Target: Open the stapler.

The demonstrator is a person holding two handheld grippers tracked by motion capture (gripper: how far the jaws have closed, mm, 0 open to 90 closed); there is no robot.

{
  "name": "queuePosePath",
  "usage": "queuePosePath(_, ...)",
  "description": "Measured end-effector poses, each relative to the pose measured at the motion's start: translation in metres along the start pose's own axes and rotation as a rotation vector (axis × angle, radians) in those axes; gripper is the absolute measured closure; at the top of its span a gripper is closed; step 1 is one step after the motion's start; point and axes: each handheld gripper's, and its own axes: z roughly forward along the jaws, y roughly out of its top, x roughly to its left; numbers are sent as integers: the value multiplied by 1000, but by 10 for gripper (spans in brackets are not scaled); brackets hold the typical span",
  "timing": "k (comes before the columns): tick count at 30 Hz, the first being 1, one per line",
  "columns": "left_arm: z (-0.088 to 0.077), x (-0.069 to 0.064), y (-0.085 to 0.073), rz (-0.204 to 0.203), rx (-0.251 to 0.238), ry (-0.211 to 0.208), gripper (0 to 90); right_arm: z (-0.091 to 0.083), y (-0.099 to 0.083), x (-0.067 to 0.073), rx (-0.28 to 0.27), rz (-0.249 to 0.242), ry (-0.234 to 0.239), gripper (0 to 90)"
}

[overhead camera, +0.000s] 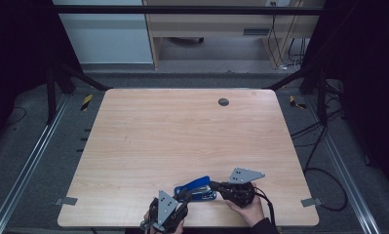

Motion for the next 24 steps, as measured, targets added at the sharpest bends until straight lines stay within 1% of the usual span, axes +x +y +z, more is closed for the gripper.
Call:
queuePosePath(2,1,-5,-5,-27,-1,1,811,0,0,0,-1,1,1,900)
queuePosePath(5,6,-12,-13,-31,6,-5,837,1,0,0,0,5,2,900)
queuePosePath(9,15,-17,-17,-45,19,-28,863,1,-1,-1,2,8,2,900)
queuePosePath(10,17,-19,-18,-41,21,-35,869,1,-1,-1,3,6,1,900)
queuePosePath(14,27,-24,-24,-34,36,-27,889,1,-1,-1,2,12,5,900)
queuePosePath(15,29,-25,-25,-33,39,-32,894,1,-1,-2,2,11,5,900)
queuePosePath(18,36,-30,-27,-17,35,-23,899,1,-1,-2,2,11,8,900)
queuePosePath(19,38,-31,-26,-13,39,-28,899,1,-1,-2,1,12,8,900)
queuePosePath(21,43,-33,-26,-2,43,-14,899,1,0,-2,1,12,8,900)
queuePosePath(24,48,-35,-27,-5,52,-10,900,1,0,-2,0,13,9,900)
